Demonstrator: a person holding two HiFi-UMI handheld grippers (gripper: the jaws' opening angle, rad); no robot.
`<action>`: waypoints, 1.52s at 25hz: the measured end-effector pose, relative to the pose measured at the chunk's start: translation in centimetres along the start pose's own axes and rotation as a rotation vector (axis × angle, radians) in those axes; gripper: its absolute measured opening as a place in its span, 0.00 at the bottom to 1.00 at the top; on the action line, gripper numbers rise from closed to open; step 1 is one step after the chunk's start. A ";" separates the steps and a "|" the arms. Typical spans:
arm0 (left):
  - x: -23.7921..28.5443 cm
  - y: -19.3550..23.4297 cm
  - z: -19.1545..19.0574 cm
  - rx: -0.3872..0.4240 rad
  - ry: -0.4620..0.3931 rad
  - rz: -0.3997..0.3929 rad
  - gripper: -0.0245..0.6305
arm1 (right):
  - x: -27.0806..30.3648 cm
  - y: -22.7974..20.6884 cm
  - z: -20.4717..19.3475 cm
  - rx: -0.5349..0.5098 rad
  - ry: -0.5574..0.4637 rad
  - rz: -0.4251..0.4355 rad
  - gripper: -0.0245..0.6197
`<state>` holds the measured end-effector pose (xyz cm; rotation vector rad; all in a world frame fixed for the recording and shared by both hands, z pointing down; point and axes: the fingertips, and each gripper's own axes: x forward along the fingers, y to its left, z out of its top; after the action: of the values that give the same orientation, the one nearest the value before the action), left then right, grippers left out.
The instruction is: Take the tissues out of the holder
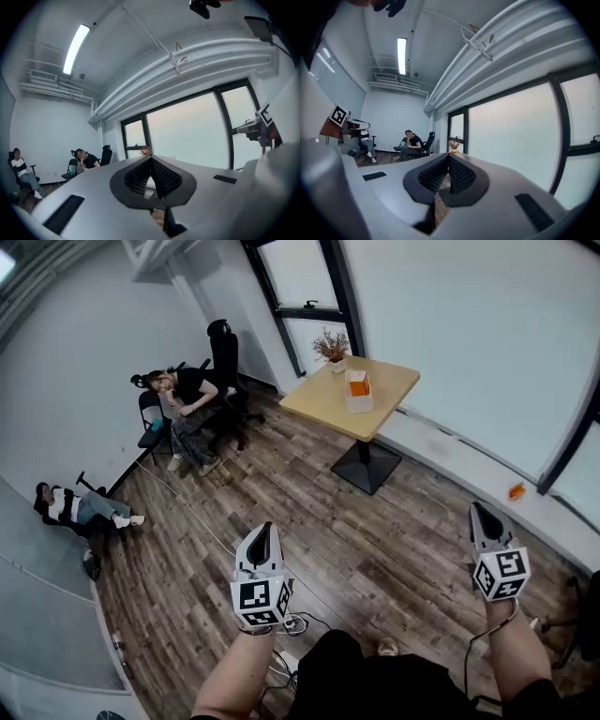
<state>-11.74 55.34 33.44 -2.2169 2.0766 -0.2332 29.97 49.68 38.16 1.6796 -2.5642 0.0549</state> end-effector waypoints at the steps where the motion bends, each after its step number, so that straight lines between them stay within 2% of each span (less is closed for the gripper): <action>1: 0.1 -0.2 -0.3 -0.011 0.010 0.005 0.04 | 0.5 -0.1 -0.2 0.014 0.002 0.013 0.05; 5: 0.3 -0.7 -2.1 -0.017 0.058 -0.004 0.04 | 1.7 1.0 -1.3 0.024 0.025 0.049 0.05; 11: 5.0 1.2 -2.4 -0.042 0.025 -0.006 0.04 | 5.6 1.2 -1.8 0.011 0.032 0.036 0.05; 20: 15.6 4.0 -3.3 -0.076 0.025 -0.049 0.04 | 14.7 -0.7 -0.1 0.008 0.057 -0.015 0.05; 32: 29.7 10.3 -3.0 -0.022 0.010 -0.102 0.04 | 29.6 0.1 1.0 0.028 0.087 -0.032 0.05; 38: 36.3 12.1 -2.7 -0.028 -0.016 -0.144 0.04 | 34.5 0.0 1.9 0.031 0.071 -0.069 0.05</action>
<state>-21.90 18.45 35.70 -2.3789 1.9263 -0.1975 16.16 18.01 39.10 1.7427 -2.4645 0.1483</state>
